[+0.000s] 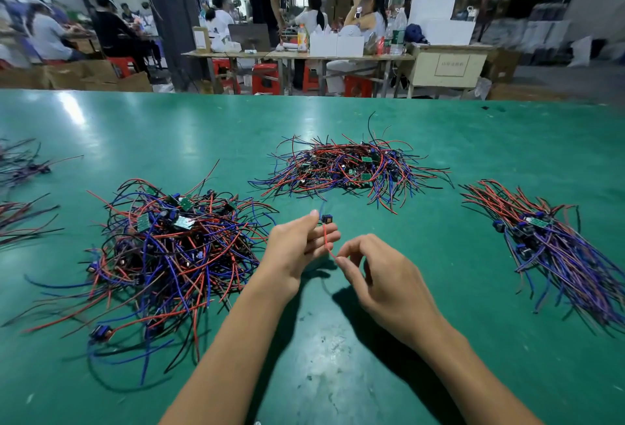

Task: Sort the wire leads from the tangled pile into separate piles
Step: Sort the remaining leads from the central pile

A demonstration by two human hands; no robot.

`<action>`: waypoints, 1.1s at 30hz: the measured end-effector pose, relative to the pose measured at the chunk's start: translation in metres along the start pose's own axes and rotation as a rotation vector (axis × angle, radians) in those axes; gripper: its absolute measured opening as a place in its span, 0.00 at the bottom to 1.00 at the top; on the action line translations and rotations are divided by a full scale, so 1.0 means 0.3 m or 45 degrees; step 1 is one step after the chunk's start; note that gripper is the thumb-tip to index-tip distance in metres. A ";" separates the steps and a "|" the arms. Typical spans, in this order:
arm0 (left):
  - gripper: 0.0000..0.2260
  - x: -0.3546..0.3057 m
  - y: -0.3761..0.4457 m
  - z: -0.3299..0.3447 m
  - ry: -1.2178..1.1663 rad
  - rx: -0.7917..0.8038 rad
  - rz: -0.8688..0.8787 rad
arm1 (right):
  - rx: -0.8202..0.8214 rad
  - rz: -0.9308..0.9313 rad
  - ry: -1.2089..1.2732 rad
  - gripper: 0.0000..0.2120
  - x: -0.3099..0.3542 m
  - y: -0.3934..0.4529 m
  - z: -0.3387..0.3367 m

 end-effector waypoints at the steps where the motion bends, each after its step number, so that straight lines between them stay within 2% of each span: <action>1: 0.13 0.010 0.002 -0.004 -0.015 -0.001 -0.033 | 0.020 -0.027 0.011 0.03 0.017 0.003 0.003; 5: 0.12 0.024 -0.012 0.037 -0.021 0.192 -0.120 | 0.045 -0.012 0.200 0.05 0.044 0.020 0.000; 9: 0.12 -0.009 -0.054 0.082 0.349 0.270 0.061 | -0.281 0.344 0.359 0.19 -0.038 0.010 -0.074; 11: 0.11 -0.019 -0.079 0.111 0.532 0.349 0.131 | -0.376 0.598 0.380 0.22 -0.104 -0.007 -0.103; 13: 0.10 -0.019 -0.101 0.126 0.680 0.405 0.175 | -0.356 0.764 0.647 0.19 -0.143 -0.012 -0.085; 16: 0.09 -0.004 -0.113 0.137 0.808 0.470 0.196 | -0.279 0.747 0.901 0.18 -0.144 -0.002 -0.057; 21: 0.09 0.015 -0.103 0.140 0.818 0.517 0.141 | -0.149 0.632 1.265 0.10 -0.128 0.023 -0.028; 23: 0.09 0.017 -0.096 0.134 0.808 0.505 0.135 | -0.139 0.626 1.287 0.12 -0.129 0.019 -0.026; 28: 0.09 0.020 -0.087 0.134 0.781 0.533 0.108 | -0.418 0.590 1.051 0.09 -0.130 0.001 -0.063; 33: 0.10 0.017 -0.079 0.121 0.802 0.539 0.155 | -0.731 0.833 1.205 0.06 -0.176 -0.026 -0.076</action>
Point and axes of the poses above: each hand's wrist, its own y-axis towards the middle knuckle, its own z-axis out of the palm, x = y × z, the point moved 7 cm from there along y, towards the middle knuckle, and after that the axes turned 13 degrees about -z, right-handed, at the moved point
